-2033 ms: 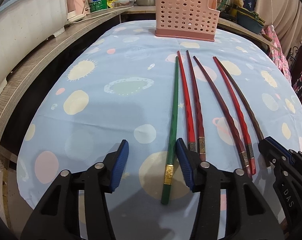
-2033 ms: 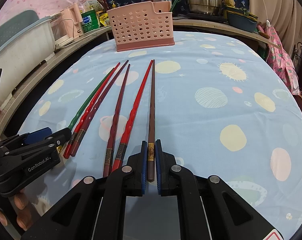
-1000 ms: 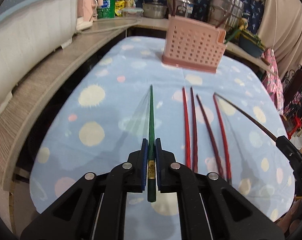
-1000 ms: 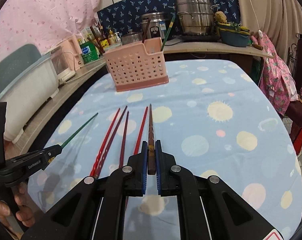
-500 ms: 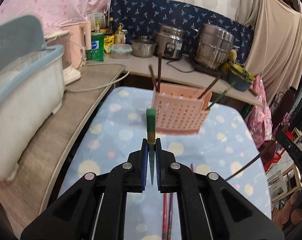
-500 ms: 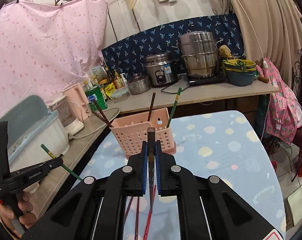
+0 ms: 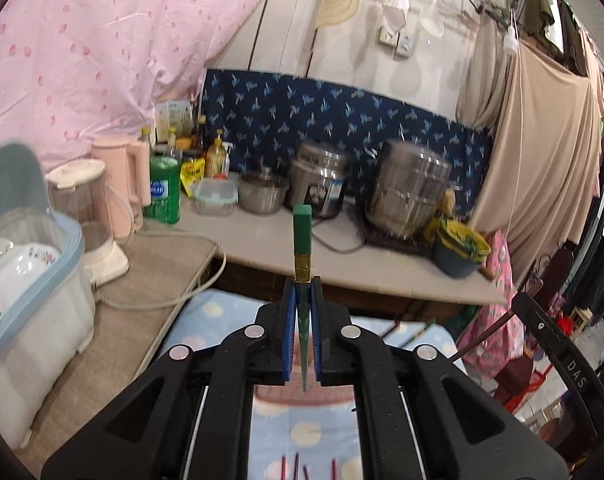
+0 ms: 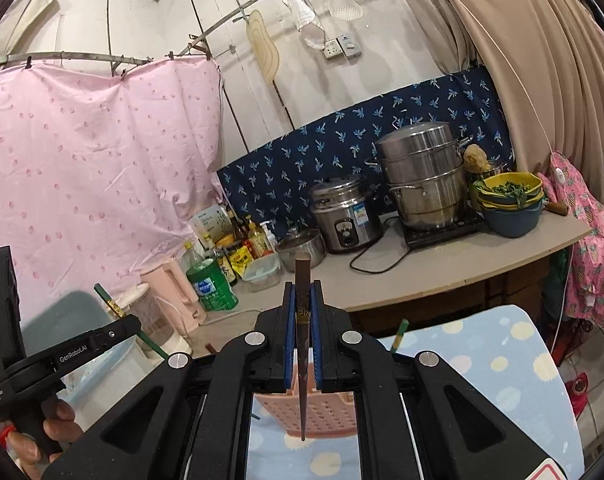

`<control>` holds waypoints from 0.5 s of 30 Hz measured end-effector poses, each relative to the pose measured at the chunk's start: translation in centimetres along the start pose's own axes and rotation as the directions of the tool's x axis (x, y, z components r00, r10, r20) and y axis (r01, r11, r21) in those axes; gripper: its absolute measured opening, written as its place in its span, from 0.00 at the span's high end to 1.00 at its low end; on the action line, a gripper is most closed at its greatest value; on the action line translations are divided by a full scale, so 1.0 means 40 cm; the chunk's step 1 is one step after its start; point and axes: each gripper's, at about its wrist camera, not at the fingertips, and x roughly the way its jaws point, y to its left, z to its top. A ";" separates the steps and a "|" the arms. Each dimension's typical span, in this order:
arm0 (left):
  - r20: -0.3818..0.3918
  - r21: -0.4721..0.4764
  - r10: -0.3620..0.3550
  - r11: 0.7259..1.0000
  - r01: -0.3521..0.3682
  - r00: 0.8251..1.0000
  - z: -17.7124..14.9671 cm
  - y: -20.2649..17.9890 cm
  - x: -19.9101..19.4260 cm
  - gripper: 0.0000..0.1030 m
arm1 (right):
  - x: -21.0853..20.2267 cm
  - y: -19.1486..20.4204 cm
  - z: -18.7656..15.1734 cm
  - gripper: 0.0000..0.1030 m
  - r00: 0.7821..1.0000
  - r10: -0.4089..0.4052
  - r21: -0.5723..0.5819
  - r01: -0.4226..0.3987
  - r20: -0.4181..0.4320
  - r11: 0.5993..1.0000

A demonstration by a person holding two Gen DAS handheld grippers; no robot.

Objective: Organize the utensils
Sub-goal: 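Close the left tool on the green chopstick, lift both chopsticks into the pink basket, open both tools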

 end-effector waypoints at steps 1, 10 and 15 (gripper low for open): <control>0.016 -0.002 0.006 1.000 -0.006 1.000 0.012 -0.001 0.012 0.93 | 0.014 0.002 0.012 0.93 1.000 0.000 0.001 0.000 0.008 1.000; -0.008 0.001 0.034 0.999 -0.034 0.999 0.012 0.005 0.169 0.93 | 0.170 -0.022 0.014 0.93 1.000 -0.012 0.015 0.012 -0.015 1.000; -0.063 0.000 0.036 0.999 -0.036 0.997 -0.034 0.022 0.239 0.93 | 0.250 -0.051 -0.058 0.93 0.995 -0.018 0.023 0.021 -0.101 1.000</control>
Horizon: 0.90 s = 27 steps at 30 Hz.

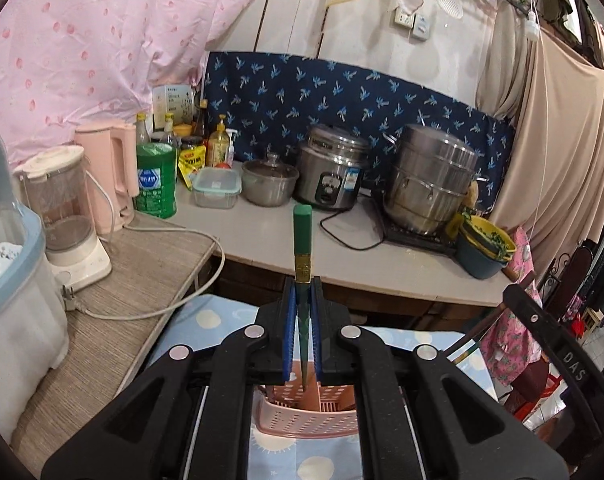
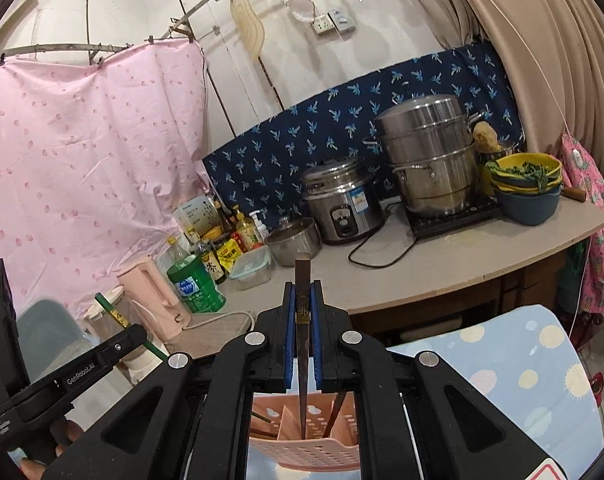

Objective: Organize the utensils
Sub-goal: 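Close the left tool on the green chopstick, lift both chopsticks into the pink basket, open both tools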

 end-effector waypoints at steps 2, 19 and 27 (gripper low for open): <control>-0.019 -0.003 0.000 1.000 0.000 1.000 -0.018 0.005 0.017 0.93 | 0.028 -0.005 -0.026 0.93 1.000 -0.005 -0.003 0.005 -0.030 1.000; -0.035 0.006 0.023 1.000 -0.023 0.999 -0.066 0.016 0.012 0.66 | -0.004 -0.007 -0.080 0.86 0.998 0.010 -0.013 -0.011 -0.061 1.000; -0.015 0.031 0.025 0.999 -0.024 1.000 -0.095 0.007 -0.077 0.64 | -0.093 0.016 -0.104 0.86 0.997 0.038 -0.025 -0.039 -0.060 0.999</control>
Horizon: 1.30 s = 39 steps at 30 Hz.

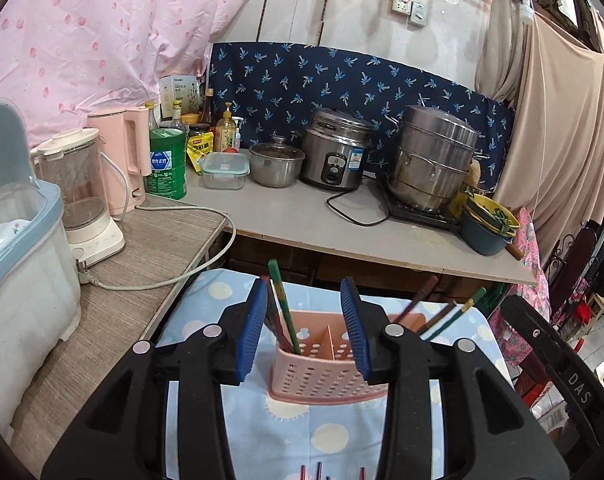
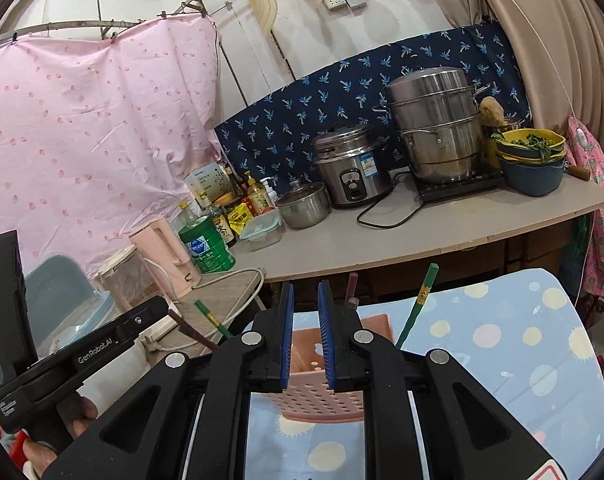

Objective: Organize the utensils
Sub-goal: 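Close the left tool on the green chopstick, lift both chopsticks into the pink basket, open both tools, then move both open tools back down to the remaining chopsticks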

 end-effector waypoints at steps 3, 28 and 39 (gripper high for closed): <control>-0.002 0.016 -0.001 1.000 0.001 1.000 -0.024 -0.005 -0.039 0.61 | -0.044 0.009 -0.024 0.86 1.000 0.010 0.001 -0.010 -0.002 1.000; -0.211 0.123 0.053 0.992 -0.027 0.976 -0.483 0.001 -0.218 0.55 | -0.311 -0.019 -0.482 0.86 0.969 -0.097 -0.034 0.092 -0.229 0.995; -0.287 0.138 0.090 0.989 -0.052 0.954 -0.641 0.025 -0.225 0.55 | -0.310 -0.003 -0.670 0.86 0.926 -0.146 -0.113 0.113 -0.348 0.987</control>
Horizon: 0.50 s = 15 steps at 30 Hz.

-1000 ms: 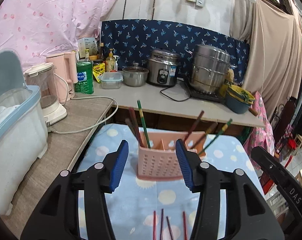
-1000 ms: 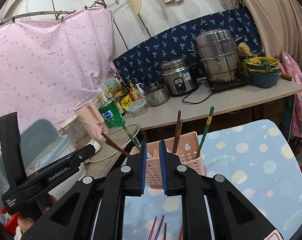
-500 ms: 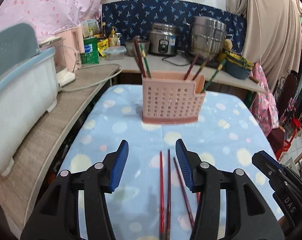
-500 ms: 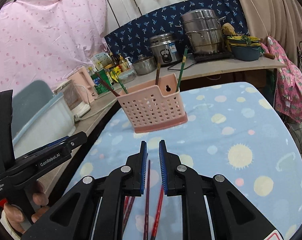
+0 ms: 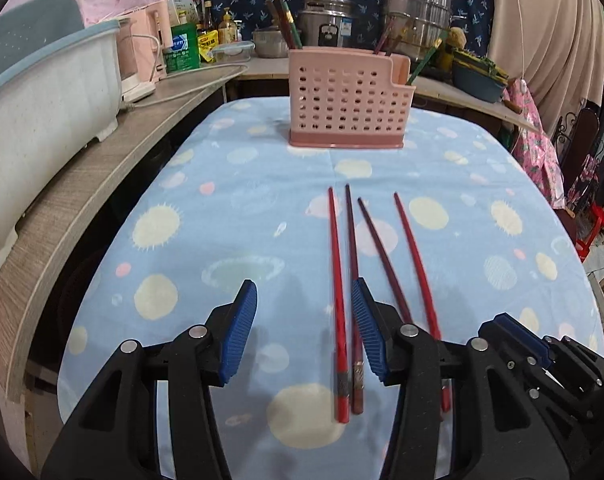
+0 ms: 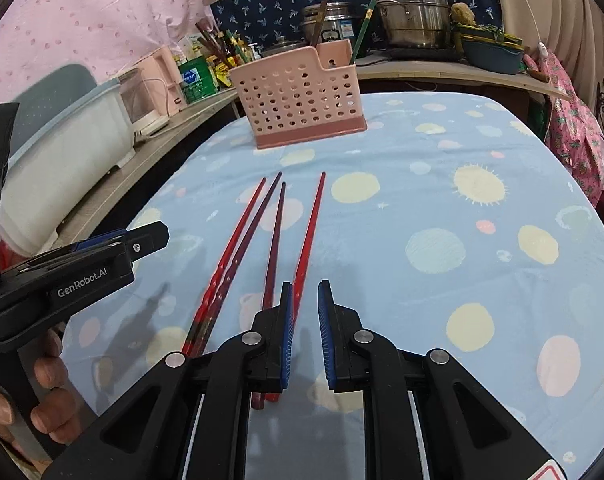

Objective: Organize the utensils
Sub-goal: 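Move both open tools back down to the remaining chopsticks, then grasp a red chopstick with the left tool while the right tool grasps a red-brown chopstick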

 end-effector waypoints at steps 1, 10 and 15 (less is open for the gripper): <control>-0.007 -0.003 -0.001 1.000 0.001 1.000 -0.008 0.003 0.003 0.55 | 0.006 0.006 -0.009 0.86 1.000 -0.002 -0.006 0.002 -0.009 1.000; -0.074 -0.036 -0.007 0.999 0.004 0.997 -0.076 0.027 0.032 0.55 | 0.048 0.032 -0.052 0.86 0.998 0.000 -0.023 -0.002 -0.064 1.000; -0.092 -0.049 -0.014 0.999 0.010 0.996 -0.089 0.031 0.038 0.55 | 0.060 0.036 -0.061 0.86 0.997 -0.002 -0.027 0.000 -0.073 1.000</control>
